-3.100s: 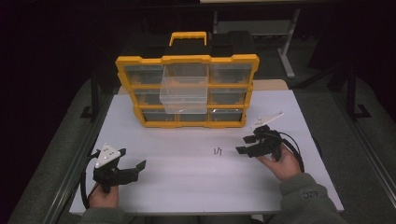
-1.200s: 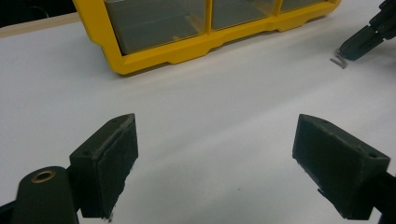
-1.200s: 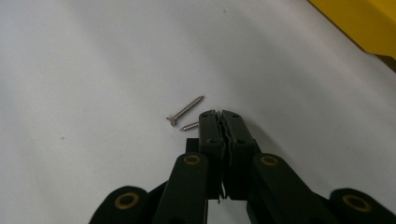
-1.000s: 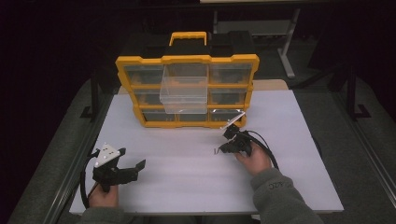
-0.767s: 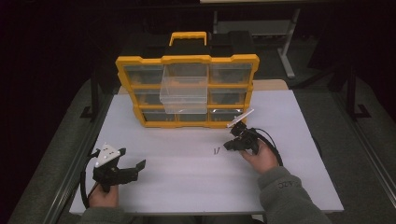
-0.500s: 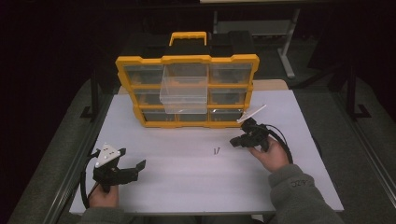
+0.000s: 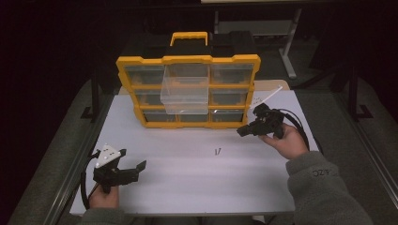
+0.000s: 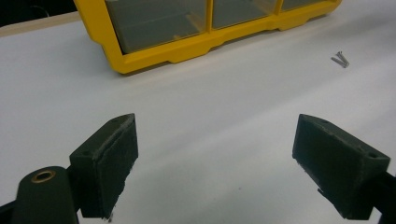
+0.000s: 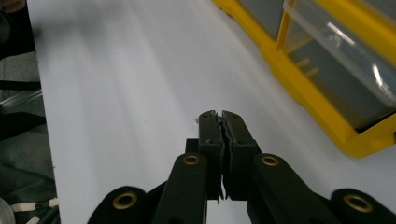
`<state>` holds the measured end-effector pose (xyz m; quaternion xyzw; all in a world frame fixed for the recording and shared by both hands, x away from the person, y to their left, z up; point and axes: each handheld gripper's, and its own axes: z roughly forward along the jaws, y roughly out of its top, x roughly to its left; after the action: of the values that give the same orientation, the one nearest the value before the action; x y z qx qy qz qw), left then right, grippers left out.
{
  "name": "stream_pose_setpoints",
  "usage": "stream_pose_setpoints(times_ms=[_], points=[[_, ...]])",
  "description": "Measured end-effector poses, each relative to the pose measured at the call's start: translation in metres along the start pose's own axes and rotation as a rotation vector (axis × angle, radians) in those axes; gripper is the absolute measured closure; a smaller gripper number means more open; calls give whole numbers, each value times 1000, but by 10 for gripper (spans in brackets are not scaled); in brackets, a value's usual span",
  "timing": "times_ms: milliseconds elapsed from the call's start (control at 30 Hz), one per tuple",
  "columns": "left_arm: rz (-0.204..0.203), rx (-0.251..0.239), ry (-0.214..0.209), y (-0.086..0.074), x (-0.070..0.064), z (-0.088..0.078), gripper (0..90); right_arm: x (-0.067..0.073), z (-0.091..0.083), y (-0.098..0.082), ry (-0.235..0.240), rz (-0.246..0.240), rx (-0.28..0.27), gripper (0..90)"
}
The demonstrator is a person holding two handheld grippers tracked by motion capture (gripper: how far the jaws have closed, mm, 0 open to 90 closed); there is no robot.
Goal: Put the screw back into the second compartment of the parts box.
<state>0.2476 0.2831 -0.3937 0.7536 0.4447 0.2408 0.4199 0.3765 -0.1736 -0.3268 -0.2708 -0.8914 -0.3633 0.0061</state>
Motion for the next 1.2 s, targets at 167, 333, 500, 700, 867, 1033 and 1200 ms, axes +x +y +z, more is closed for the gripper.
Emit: stream_pose_setpoints(times_ms=[167, 333, 500, 700, 867, 1033, 1200], points=[[3, 4, -1, 0, 0, 0, 139, 4, -15, 15, 3, -27, 1, 863], [0, 5, -1, 0, 1, -1, 139, 5, -32, 31, 5, -77, 0, 863], [-5, 7, -2, 0, 1, -1, 139, 7, -52, 49, 17, -106, -24, 863], [-3, -3, 2, 0, 1, -1, 139, 13, -74, 75, 20, -129, -42, 862], [-8, 2, 2, 0, 3, -1, 139, 19, -87, 101, 23, -168, -48, 863], [-13, 11, 2, 0, 3, -1, 139, 26, -92, 118, 30, -185, -55, 863], [-4, 5, 5, -1, 6, -1, 139, 33, -94, 141, 25, -217, -48, 863]])
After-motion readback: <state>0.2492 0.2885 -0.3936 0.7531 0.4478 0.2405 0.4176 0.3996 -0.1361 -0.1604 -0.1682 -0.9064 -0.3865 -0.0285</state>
